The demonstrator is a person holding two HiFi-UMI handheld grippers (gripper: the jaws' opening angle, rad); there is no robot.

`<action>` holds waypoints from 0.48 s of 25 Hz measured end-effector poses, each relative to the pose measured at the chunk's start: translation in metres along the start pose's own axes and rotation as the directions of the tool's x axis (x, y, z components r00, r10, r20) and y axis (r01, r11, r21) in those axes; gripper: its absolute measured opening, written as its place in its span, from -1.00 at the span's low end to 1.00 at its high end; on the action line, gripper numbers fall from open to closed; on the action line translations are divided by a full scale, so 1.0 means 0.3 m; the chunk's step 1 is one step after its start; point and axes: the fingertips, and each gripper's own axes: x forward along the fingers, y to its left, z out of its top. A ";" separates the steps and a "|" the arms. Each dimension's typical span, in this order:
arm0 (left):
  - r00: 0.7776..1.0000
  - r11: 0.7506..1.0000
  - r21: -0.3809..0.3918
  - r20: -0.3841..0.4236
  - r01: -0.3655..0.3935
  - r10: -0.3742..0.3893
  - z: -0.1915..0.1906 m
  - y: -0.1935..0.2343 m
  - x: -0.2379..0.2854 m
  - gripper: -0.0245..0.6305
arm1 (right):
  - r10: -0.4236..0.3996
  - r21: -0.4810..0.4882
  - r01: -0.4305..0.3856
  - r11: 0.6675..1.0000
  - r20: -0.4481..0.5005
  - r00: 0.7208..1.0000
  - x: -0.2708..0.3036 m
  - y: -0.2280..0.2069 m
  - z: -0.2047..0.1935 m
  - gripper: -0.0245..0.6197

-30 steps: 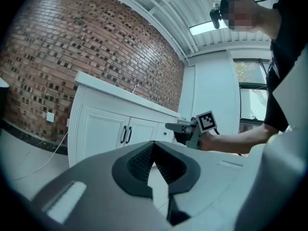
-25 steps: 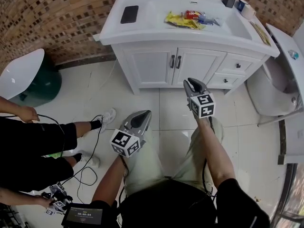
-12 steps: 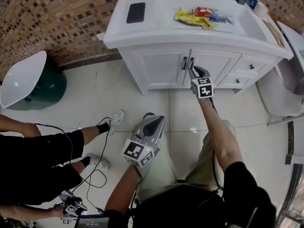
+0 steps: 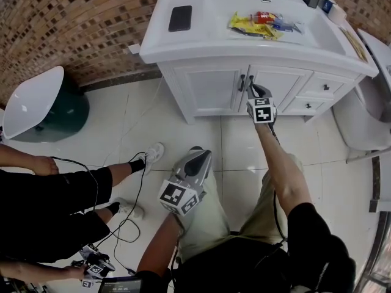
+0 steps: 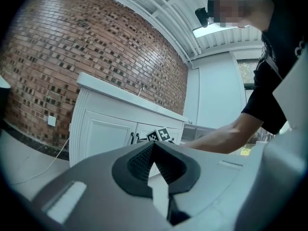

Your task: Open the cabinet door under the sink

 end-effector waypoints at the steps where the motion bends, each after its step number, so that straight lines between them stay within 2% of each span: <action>1: 1.000 1.000 0.000 0.002 -0.002 0.002 0.001 0.003 -0.004 -0.88 | -0.006 0.001 0.006 1.000 0.000 1.000 0.001 -0.003 0.000 -0.78; 7: 1.000 1.000 -0.004 0.011 -0.012 0.012 0.001 0.029 -0.035 -0.88 | -0.053 -0.001 0.053 0.999 -0.005 0.999 0.009 -0.001 -0.013 -0.75; 12: 1.000 1.000 -0.005 0.017 -0.016 0.016 0.007 0.035 -0.046 -0.88 | -0.049 0.009 0.049 0.999 -0.018 0.999 0.045 -0.011 -0.003 -0.74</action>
